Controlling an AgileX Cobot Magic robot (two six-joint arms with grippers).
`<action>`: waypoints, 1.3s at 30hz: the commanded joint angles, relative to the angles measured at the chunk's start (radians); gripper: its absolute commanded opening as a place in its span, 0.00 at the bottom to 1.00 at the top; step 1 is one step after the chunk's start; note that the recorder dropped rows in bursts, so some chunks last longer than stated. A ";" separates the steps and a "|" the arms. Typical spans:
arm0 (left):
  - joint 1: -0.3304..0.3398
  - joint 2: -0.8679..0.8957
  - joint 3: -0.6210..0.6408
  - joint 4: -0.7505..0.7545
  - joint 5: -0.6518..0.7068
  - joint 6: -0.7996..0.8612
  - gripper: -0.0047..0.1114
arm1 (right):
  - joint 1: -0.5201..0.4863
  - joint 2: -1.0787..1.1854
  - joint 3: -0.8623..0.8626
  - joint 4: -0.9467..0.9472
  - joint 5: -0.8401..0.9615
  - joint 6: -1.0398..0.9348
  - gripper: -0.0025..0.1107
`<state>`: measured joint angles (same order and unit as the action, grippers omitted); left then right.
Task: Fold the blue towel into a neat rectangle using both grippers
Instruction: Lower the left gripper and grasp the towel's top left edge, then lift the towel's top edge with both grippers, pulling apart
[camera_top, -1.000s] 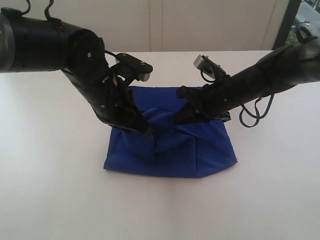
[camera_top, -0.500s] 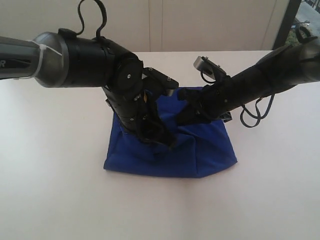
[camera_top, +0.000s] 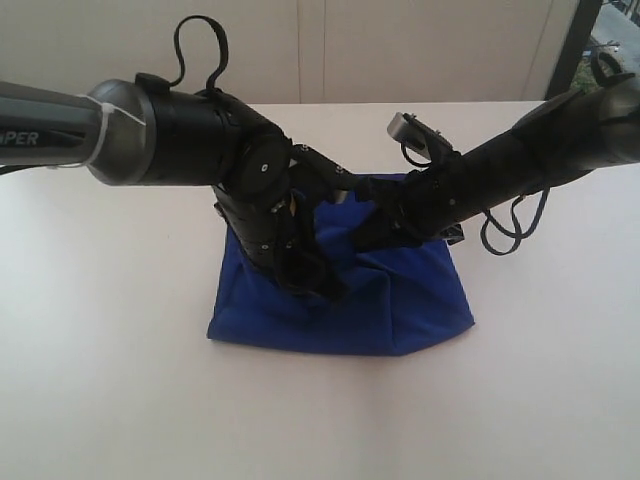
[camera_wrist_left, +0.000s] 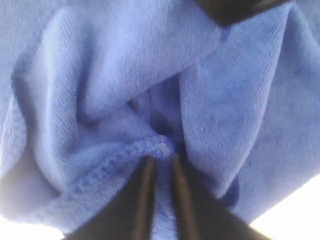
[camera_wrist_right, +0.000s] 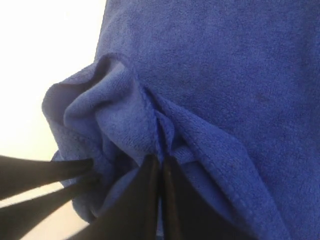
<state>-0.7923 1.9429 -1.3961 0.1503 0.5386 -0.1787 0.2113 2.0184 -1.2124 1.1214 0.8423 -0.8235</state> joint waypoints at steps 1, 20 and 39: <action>-0.007 -0.024 -0.002 0.018 0.054 -0.005 0.04 | -0.003 -0.004 0.004 -0.001 -0.001 -0.001 0.02; 0.063 -0.241 -0.002 0.157 0.239 -0.120 0.04 | -0.074 -0.065 0.000 -0.036 -0.039 -0.007 0.02; 0.073 -0.420 -0.001 0.217 0.190 -0.105 0.04 | -0.120 -0.395 0.000 -0.394 -0.039 0.111 0.02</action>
<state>-0.7216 1.5597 -1.3961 0.3622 0.7167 -0.2839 0.0990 1.6792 -1.2124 0.8064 0.8002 -0.7610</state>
